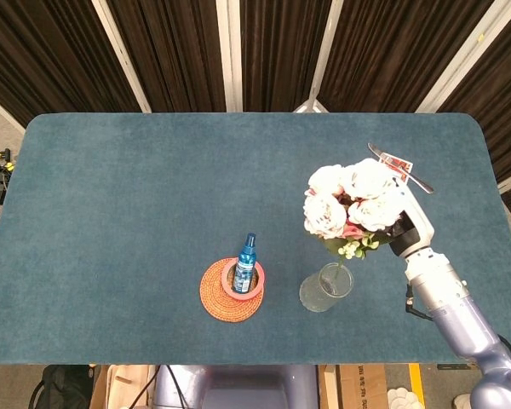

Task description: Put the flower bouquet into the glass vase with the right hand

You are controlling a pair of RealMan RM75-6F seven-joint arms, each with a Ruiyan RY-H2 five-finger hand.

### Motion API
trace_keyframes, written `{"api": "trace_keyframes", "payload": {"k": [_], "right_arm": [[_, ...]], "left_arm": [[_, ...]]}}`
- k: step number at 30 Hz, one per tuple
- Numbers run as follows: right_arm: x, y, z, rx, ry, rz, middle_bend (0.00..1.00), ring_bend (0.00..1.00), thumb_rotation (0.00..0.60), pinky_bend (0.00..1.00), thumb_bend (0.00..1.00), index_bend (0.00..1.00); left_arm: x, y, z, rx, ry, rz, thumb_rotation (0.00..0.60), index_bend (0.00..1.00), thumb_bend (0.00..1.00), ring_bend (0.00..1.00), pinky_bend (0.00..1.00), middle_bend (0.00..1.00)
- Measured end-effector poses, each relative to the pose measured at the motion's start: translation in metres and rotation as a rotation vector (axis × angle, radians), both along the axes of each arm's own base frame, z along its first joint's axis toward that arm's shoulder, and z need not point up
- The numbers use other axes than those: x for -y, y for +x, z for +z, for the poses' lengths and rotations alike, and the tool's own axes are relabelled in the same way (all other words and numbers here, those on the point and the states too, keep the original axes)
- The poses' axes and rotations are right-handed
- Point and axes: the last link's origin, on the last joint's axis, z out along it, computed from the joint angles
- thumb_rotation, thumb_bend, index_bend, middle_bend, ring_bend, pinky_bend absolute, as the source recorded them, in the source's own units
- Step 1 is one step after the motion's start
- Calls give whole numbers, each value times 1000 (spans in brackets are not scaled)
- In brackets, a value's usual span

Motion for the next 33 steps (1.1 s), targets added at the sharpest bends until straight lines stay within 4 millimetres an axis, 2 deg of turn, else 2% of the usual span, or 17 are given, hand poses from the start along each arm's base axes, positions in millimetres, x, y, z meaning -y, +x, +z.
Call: {"api": "trace_keyframes", "payload": {"k": [9,21,26,29,33], "right_arm": [[0,-22,-17,-12,33,-10,431,496,600,170,422,569],[-15,-41,-45,-39,99,28,431,472,600,169,423,570],[-21,-49,-57,-49,131,38,414,399,600,143,423,567],[-23,-52,-62,-55,150,52,369,348,600,102,401,533],[-23,-56,-67,-66,179,69,267,242,600,38,265,408]], "left_arm": [[-1,1,-3,-13,-2,5,600,135,218,0,49,0],[-1,2,-4,-17,-3,9,600,135,218,0,49,0],[-2,2,-6,-22,-9,9,600,135,218,0,49,0],[-2,3,-6,-24,-10,8,600,135,218,0,49,0],[-2,3,-6,-23,-6,10,600,135,218,0,48,0]]}}
